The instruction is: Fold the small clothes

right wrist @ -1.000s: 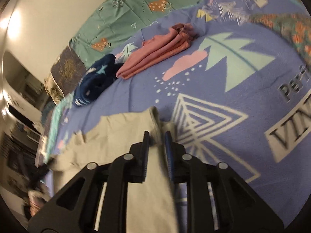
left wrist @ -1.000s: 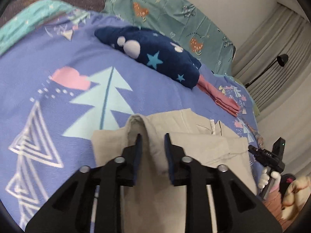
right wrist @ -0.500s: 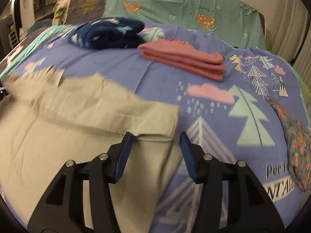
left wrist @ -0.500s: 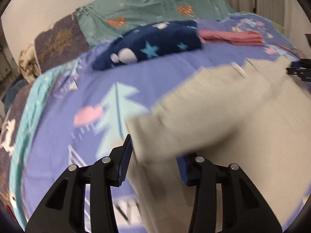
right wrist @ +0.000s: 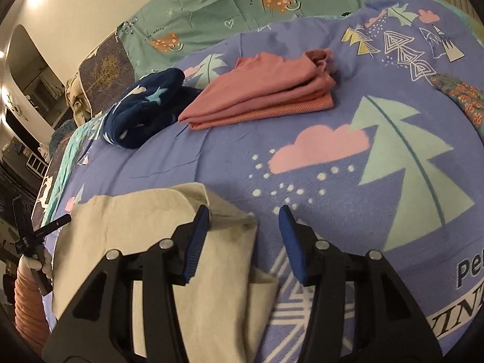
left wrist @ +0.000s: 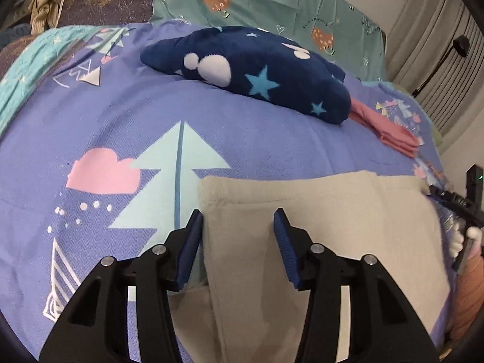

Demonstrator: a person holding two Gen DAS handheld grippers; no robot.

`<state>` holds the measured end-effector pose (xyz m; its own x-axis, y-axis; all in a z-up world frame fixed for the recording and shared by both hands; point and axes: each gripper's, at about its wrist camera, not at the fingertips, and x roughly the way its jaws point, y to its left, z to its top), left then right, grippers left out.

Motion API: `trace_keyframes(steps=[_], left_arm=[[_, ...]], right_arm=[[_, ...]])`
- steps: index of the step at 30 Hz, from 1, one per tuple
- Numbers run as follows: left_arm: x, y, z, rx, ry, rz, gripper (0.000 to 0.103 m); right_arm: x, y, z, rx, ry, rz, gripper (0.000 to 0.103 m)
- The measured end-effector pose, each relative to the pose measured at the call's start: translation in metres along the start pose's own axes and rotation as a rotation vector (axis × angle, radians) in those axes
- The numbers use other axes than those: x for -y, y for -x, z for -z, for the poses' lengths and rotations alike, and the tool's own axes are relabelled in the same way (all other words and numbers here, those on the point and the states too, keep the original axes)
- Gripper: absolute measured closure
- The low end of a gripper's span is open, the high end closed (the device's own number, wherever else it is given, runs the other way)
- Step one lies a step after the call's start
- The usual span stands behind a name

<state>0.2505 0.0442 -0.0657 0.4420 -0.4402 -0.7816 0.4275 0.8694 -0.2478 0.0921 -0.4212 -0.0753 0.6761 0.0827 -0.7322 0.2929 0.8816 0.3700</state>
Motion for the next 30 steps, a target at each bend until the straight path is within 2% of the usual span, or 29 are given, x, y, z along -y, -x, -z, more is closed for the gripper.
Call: trace_keyframes(steps=[3, 7, 9, 11, 13, 18, 20, 22, 24, 26, 27, 30], left_arm=[[0.018, 0.024, 0.008, 0.07, -0.019, -0.034, 0.054], [0.059, 0.054, 0.021, 0.121, -0.13, -0.034, 0.054], [0.086, 0.062, 0.032, 0.103, -0.18, 0.015, 0.054], [0.133, 0.065, 0.054, 0.075, -0.273, 0.083, 0.054], [0.178, 0.066, 0.078, 0.055, -0.355, 0.164, 0.054], [0.282, 0.054, 0.128, -0.065, -0.474, 0.321, 0.054], [0.313, 0.046, 0.138, -0.095, -0.502, 0.324, 0.054], [0.346, 0.037, 0.148, -0.121, -0.527, 0.307, 0.052], [0.372, 0.03, 0.155, -0.142, -0.531, 0.296, 0.048], [0.402, 0.023, 0.163, -0.157, -0.533, 0.278, 0.047], [0.415, 0.019, 0.165, -0.162, -0.536, 0.261, 0.047], [0.446, 0.005, 0.175, -0.158, -0.569, 0.207, 0.046]], right_arm=[[-0.008, 0.008, 0.002, 0.005, 0.017, 0.004, 0.053], [-0.002, 0.031, 0.011, 0.035, 0.021, 0.019, 0.053], [0.008, 0.039, 0.018, 0.034, -0.005, 0.025, 0.057], [0.018, 0.046, 0.029, 0.022, -0.024, 0.03, 0.069], [0.026, 0.056, 0.047, 0.002, -0.034, 0.023, 0.075], [0.047, 0.094, 0.098, 0.007, -0.031, -0.011, 0.075], [0.059, 0.108, 0.116, 0.022, -0.033, 0.006, 0.075], [0.073, 0.12, 0.132, 0.052, -0.034, 0.065, 0.075], [0.092, 0.129, 0.146, 0.095, -0.064, 0.091, 0.076], [0.111, 0.134, 0.16, 0.152, -0.111, 0.04, 0.077], [0.125, 0.137, 0.166, 0.177, -0.175, -0.03, 0.078], [0.142, 0.142, 0.171, 0.211, -0.261, -0.083, 0.079]])
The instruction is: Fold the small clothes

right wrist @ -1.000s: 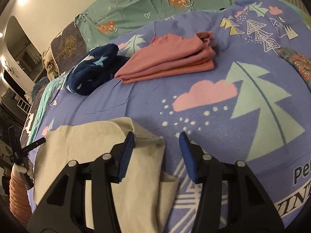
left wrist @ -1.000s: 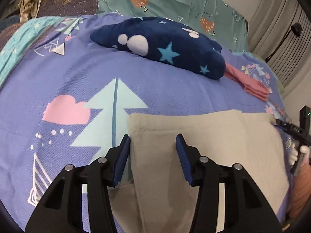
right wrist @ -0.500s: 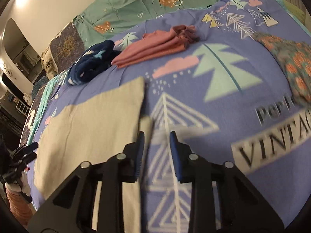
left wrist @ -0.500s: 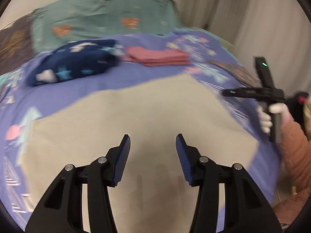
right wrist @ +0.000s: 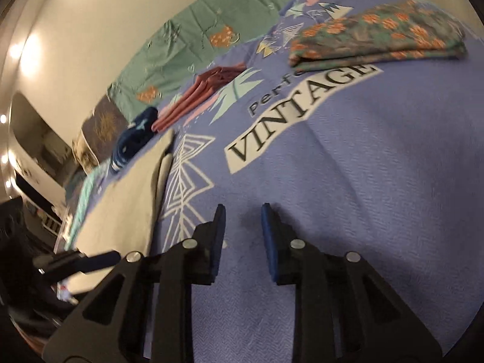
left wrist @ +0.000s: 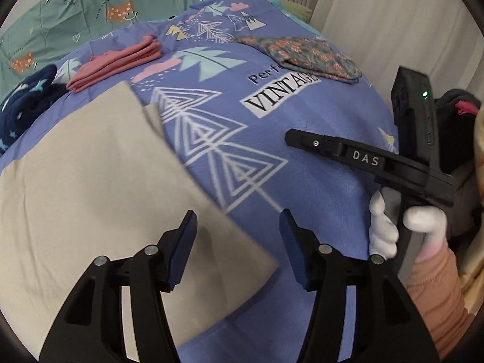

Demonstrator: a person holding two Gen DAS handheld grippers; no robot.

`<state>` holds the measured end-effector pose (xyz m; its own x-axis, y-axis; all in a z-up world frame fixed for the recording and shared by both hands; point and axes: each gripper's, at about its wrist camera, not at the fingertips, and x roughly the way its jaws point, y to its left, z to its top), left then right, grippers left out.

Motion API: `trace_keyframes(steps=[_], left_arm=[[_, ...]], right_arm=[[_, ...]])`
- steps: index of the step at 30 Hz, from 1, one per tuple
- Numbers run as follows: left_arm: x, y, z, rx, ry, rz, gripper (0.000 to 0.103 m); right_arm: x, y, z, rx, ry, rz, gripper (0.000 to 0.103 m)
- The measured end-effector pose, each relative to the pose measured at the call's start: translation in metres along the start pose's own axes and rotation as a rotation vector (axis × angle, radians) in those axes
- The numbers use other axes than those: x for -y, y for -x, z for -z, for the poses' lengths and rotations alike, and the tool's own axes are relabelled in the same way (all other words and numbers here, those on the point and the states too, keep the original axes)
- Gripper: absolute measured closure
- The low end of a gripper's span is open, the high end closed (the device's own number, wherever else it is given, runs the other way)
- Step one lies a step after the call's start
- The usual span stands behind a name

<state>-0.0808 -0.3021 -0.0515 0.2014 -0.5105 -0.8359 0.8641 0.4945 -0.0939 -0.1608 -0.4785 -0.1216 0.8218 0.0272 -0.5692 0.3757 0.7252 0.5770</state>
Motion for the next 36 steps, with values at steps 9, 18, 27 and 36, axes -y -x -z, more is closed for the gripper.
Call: trace_keyframes(steps=[9, 18, 27, 36], left_arm=[[-0.017, -0.007, 0.009, -0.031, -0.009, -0.203, 0.056], [-0.048, 0.014, 0.025, -0.004, 0.132, -0.125, 0.066], [-0.05, 0.009, 0.031, -0.039, 0.163, 0.001, 0.067], [-0.059, 0.012, 0.042, -0.044, 0.171, 0.04, 0.074]], right_arm=[[0.011, 0.003, 0.002, -0.002, -0.046, -0.052, 0.079], [0.008, 0.001, 0.0, -0.012, -0.039, -0.046, 0.078], [-0.049, -0.011, -0.014, -0.077, 0.162, -0.021, 0.075], [-0.111, -0.098, -0.041, -0.322, 0.289, -0.058, 0.077]])
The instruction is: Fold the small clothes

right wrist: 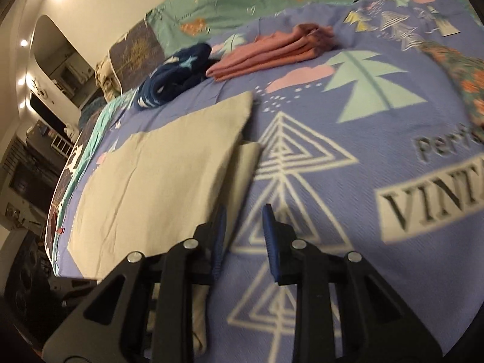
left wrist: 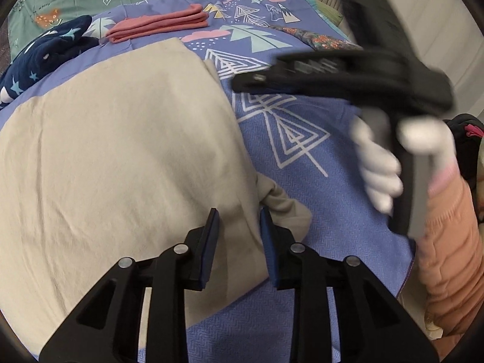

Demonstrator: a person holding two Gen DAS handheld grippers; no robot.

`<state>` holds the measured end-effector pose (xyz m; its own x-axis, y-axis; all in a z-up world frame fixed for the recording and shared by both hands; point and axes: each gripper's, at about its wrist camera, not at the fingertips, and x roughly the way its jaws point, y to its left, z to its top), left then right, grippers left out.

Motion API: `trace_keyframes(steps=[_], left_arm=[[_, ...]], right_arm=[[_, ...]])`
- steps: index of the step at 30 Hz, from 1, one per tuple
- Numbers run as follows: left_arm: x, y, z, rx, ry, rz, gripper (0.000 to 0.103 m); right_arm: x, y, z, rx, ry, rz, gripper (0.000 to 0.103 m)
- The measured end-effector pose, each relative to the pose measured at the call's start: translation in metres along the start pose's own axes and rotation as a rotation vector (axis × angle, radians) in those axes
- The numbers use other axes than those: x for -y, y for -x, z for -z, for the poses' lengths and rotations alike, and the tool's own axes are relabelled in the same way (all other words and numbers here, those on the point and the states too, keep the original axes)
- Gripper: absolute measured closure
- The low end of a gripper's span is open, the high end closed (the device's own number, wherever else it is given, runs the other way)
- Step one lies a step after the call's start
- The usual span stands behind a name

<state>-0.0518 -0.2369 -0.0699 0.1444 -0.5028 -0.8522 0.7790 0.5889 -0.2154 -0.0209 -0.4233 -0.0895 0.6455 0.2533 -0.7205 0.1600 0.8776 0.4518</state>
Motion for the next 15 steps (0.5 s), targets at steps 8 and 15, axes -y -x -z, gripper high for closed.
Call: trace_keyframes(steps=[8, 15], left_arm=[[-0.004, 0.0, 0.002, 0.016, 0.011, 0.149, 0.1], [0.01, -0.009, 0.002, 0.003, -0.056, 0.21, 0.101]], right_arm=[[0.004, -0.026, -0.04, 0.015, -0.114, -0.086, 0.101], [0.011, -0.036, -0.042, 0.015, -0.093, 0.043, 0.101]])
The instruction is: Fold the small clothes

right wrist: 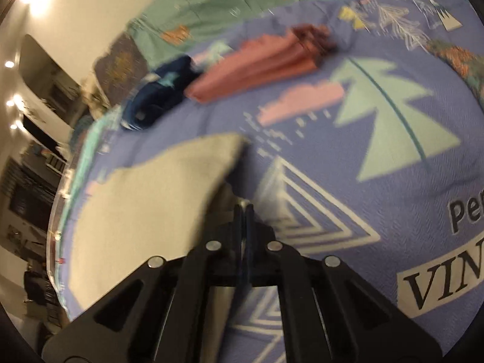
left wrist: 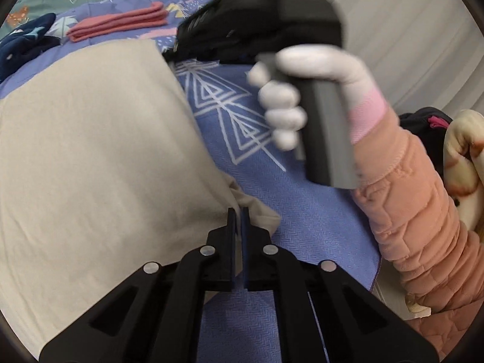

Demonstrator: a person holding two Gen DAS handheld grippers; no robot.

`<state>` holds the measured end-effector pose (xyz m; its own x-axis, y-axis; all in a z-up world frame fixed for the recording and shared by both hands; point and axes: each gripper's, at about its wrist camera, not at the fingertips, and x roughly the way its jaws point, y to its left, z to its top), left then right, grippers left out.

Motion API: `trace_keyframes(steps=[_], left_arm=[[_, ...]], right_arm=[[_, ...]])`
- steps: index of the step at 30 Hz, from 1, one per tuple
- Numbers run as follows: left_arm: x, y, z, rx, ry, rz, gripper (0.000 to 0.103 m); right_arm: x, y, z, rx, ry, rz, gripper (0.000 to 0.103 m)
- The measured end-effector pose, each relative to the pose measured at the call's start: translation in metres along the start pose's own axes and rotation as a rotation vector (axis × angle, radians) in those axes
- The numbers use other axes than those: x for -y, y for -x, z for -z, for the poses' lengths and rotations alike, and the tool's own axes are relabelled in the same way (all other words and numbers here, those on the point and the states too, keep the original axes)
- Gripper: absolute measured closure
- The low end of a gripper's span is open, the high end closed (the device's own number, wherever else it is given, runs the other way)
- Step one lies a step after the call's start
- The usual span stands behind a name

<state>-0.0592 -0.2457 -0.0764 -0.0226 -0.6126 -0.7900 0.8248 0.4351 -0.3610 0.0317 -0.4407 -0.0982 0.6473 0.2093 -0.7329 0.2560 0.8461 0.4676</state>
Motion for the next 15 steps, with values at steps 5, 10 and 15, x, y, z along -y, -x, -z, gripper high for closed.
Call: trace_keyframes(steps=[5, 10, 15], left_arm=[[-0.006, -0.001, 0.001, 0.003, 0.041, 0.039, 0.101], [-0.012, 0.015, 0.001, 0.045, 0.055, 0.064, 0.099], [-0.024, 0.032, 0.005, 0.106, 0.07, 0.004, 0.09]], right_arm=[[0.012, 0.021, 0.013, 0.067, -0.027, -0.004, 0.095], [0.004, 0.072, 0.06, 0.058, 0.116, -0.074, 0.095], [-0.016, 0.105, 0.127, -0.014, 0.246, -0.226, 0.091]])
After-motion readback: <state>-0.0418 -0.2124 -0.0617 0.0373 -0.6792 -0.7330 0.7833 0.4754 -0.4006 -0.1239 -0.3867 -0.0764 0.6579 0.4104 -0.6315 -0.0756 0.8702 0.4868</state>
